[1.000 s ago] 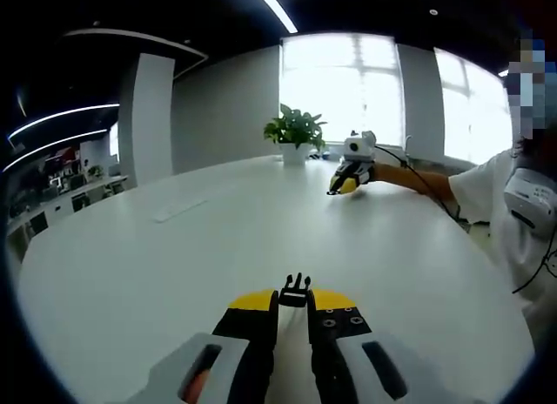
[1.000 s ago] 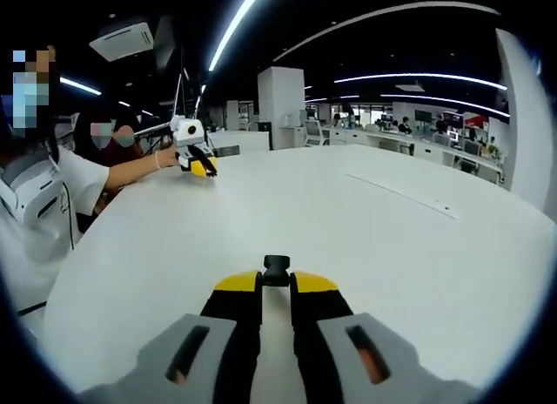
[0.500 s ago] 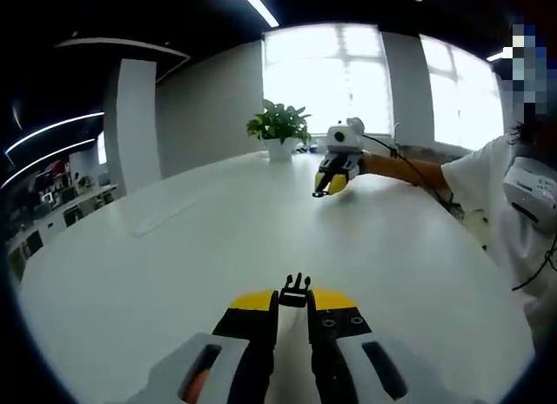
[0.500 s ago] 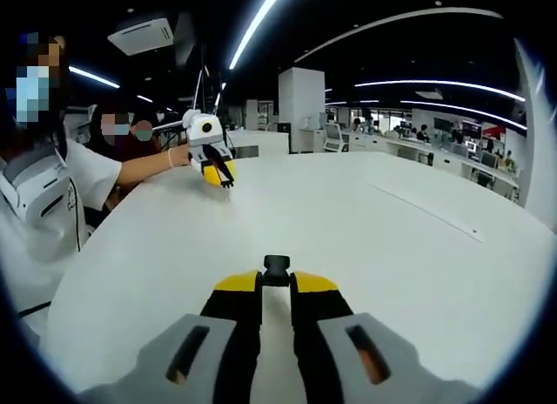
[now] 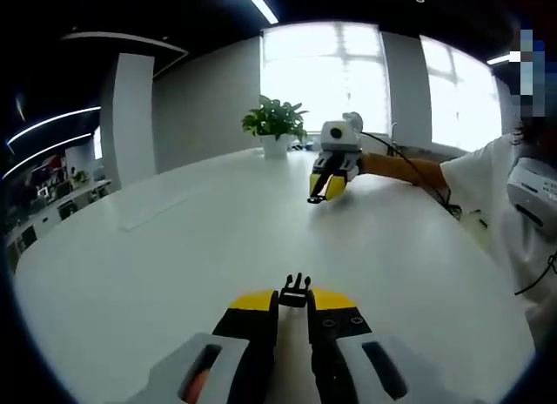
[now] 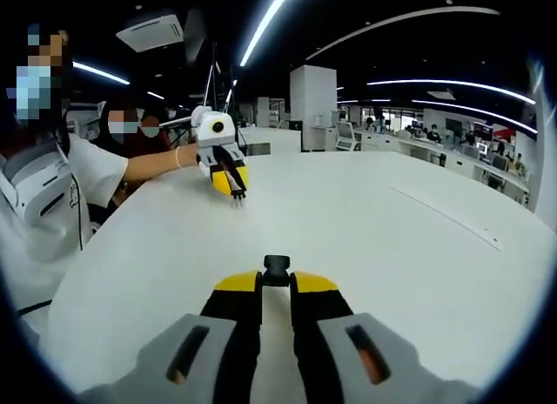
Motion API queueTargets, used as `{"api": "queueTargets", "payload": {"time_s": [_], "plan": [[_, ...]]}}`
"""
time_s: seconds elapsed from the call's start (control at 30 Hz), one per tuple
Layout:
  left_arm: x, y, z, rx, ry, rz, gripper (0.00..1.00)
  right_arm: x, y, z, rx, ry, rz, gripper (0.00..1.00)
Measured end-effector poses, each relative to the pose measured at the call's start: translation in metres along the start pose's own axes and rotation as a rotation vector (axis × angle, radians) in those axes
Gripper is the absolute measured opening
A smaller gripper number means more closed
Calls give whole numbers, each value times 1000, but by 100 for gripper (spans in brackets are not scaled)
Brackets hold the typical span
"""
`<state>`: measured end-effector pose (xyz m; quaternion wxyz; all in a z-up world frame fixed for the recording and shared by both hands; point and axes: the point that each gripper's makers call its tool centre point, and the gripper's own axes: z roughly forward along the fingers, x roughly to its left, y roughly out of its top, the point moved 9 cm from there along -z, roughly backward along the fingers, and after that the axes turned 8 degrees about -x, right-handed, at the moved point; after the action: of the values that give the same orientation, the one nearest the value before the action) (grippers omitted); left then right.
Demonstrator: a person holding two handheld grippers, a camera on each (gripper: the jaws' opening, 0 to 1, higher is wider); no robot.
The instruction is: Snap the two parts of the plastic buckle together until the buckle closes and remains connected.
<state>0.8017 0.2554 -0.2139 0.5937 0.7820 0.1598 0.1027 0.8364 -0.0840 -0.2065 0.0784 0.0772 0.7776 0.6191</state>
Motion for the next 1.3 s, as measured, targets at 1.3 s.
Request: {"api": "queueTargets", "payload": {"time_s": [1.3], "plan": [[-24,5,35,-30,-33,21,12,22,5,42,22,117,-42,13]]}}
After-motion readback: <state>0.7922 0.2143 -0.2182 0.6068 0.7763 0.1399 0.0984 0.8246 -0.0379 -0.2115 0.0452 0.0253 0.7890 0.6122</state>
